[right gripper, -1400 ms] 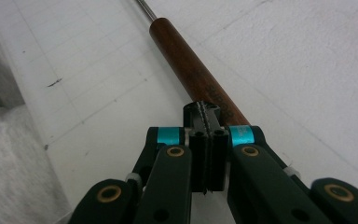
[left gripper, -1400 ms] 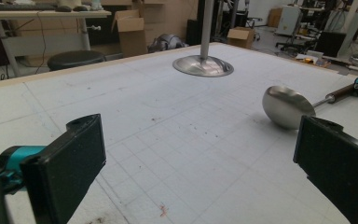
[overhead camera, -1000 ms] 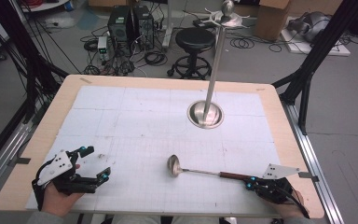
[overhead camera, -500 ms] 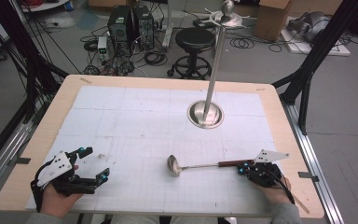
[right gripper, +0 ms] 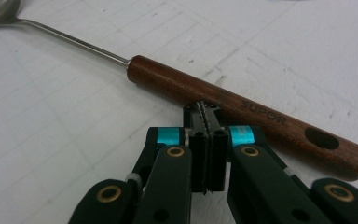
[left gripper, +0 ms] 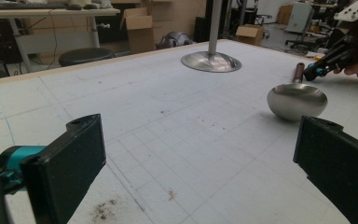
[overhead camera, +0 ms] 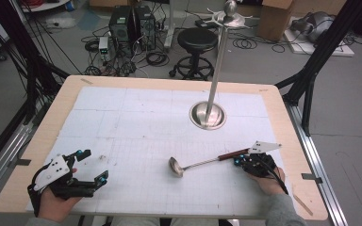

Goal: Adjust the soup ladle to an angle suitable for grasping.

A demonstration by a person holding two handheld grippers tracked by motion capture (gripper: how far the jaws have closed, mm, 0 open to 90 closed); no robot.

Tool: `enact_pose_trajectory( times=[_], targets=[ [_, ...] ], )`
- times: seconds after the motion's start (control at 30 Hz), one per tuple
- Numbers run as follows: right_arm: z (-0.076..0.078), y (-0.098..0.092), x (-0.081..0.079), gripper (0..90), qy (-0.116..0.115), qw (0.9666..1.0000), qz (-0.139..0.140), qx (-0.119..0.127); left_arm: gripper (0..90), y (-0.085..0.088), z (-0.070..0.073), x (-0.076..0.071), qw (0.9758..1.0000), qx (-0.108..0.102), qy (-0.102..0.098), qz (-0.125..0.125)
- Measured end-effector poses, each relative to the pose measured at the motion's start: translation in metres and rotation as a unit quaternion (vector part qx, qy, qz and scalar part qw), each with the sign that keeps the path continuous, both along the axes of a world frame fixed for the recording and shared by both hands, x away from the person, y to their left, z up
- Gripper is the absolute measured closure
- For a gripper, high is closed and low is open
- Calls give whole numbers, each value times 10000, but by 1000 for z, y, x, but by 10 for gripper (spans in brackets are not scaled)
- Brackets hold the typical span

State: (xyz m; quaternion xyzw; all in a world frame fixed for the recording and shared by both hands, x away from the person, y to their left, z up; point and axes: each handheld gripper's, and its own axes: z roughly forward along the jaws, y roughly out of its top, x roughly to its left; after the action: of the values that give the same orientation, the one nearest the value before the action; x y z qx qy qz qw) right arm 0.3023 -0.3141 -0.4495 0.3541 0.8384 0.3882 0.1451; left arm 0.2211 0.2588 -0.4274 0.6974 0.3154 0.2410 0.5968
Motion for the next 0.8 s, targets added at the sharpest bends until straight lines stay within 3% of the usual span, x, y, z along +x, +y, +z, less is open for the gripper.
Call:
enact_pose_trajectory(
  times=[0.37, 0.6, 0.8],
  targets=[
    [3, 23, 16, 900, -129, 9994, -92, -300, 25, 0, -1, 1, 10000, 24, 7, -4],
    [4, 35, 25, 900, -169, 9989, -187, -384, 25, -1, -1, 2, 10000, 24, -4, -4],
    [3, 41, 31, 900, -185, 9989, -288, -315, 25, -1, -1, 2, 10000, 39, 18, -14]
  ],
)
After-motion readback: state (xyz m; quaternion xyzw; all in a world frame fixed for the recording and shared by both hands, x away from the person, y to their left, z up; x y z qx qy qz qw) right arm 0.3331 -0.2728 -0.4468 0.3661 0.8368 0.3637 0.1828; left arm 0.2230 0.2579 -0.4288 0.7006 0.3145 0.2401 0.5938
